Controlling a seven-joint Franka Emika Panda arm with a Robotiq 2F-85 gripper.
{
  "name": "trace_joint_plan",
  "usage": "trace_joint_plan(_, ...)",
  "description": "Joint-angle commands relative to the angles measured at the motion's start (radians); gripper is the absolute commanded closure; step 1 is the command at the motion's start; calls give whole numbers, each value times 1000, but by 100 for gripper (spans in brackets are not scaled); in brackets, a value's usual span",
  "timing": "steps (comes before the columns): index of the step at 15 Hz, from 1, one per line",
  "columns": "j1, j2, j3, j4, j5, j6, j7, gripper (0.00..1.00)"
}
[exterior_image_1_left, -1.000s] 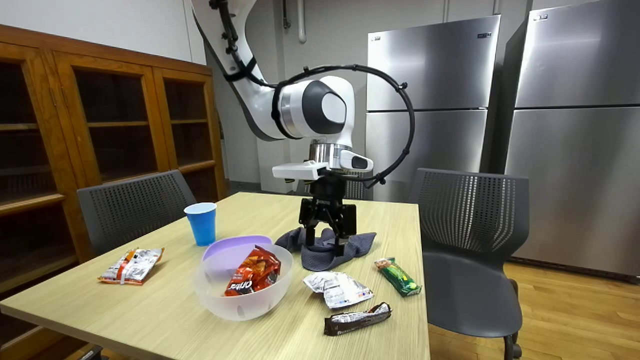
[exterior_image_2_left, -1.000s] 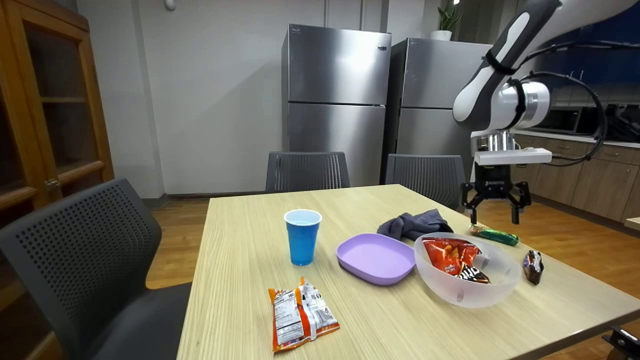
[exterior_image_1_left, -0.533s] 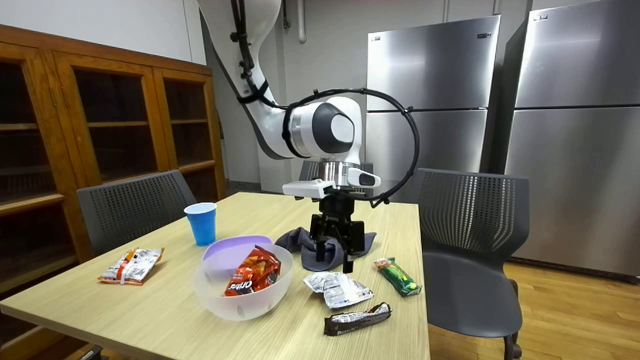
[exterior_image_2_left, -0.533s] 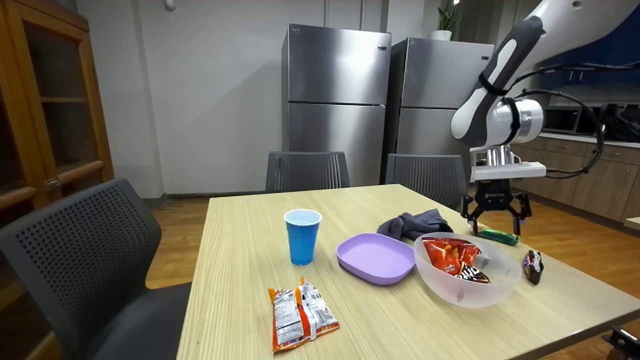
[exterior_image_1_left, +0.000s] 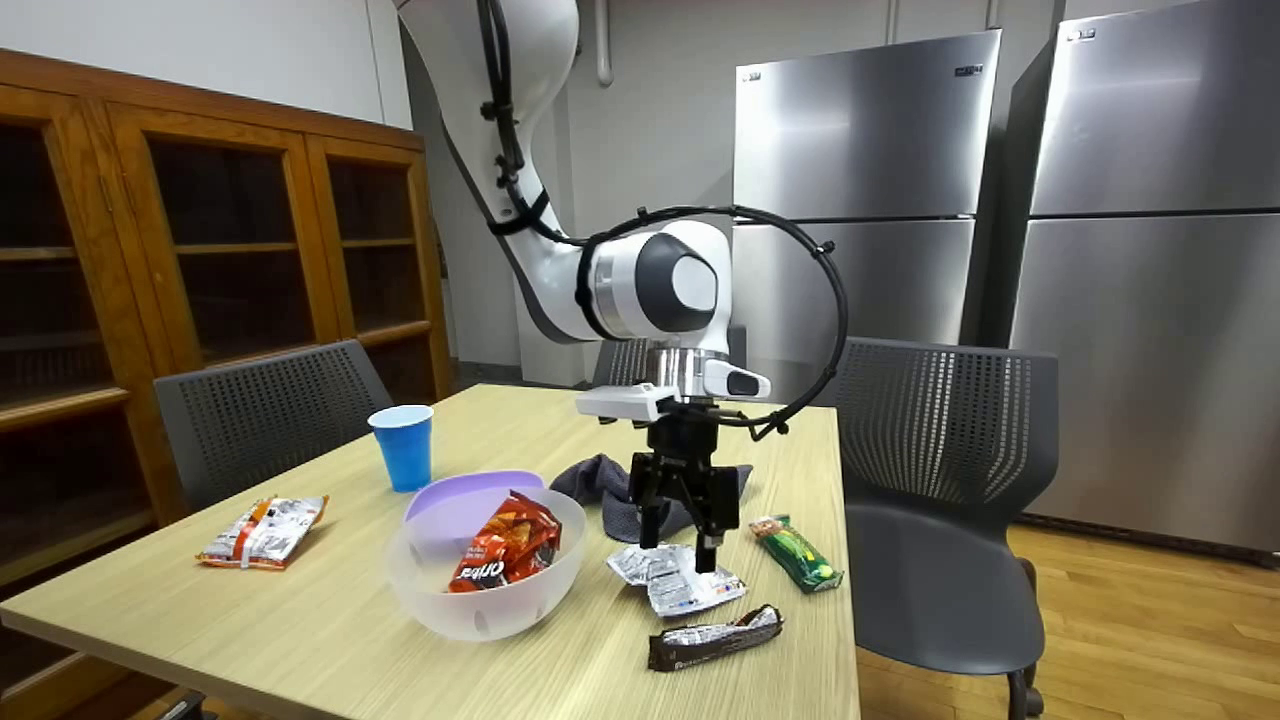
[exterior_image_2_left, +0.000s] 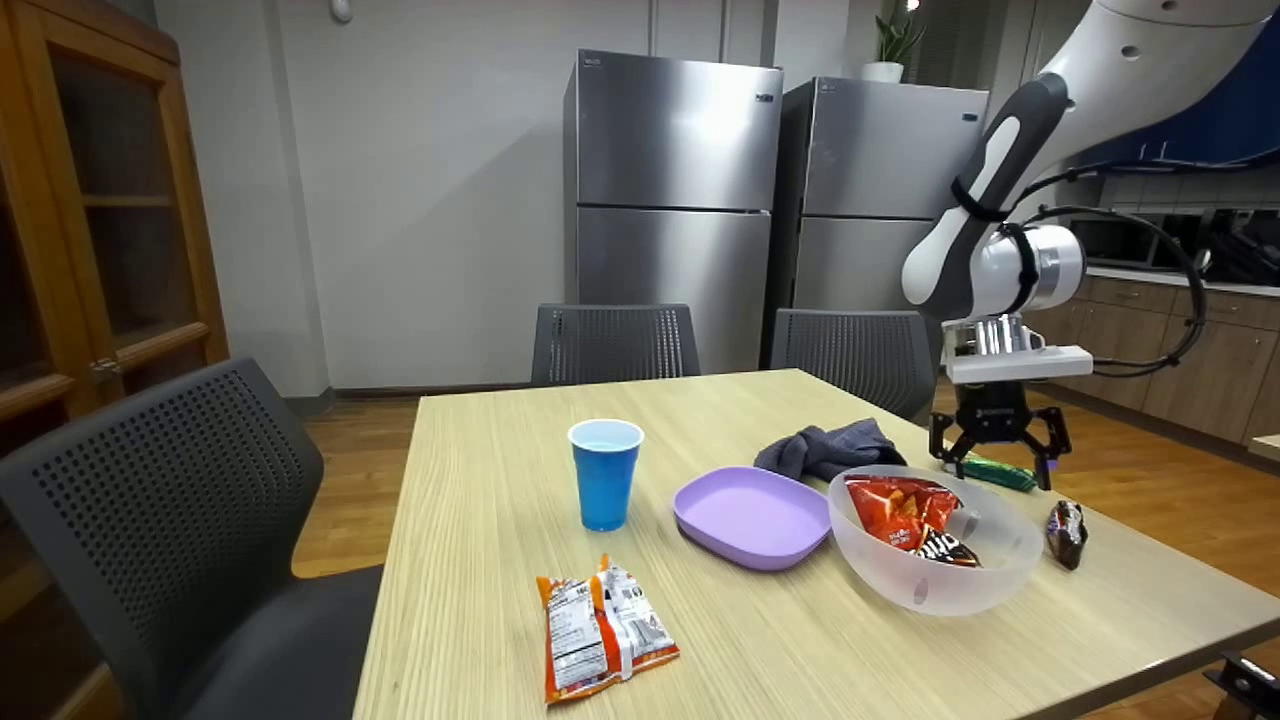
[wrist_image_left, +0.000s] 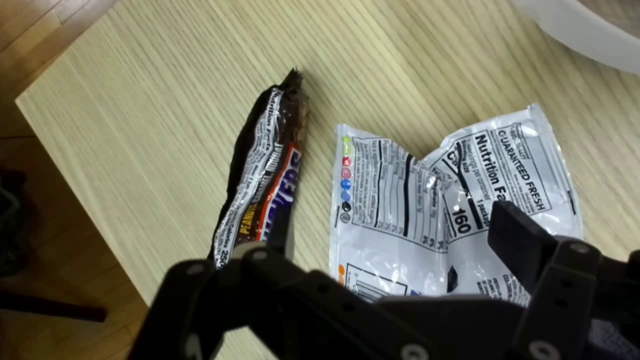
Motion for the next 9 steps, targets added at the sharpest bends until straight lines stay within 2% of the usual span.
trace_joint_plan(1, 10, 20, -8, 29, -24, -16, 29, 0)
trace_joint_plan(9, 24, 42, -11, 36, -44, -15, 35, 0)
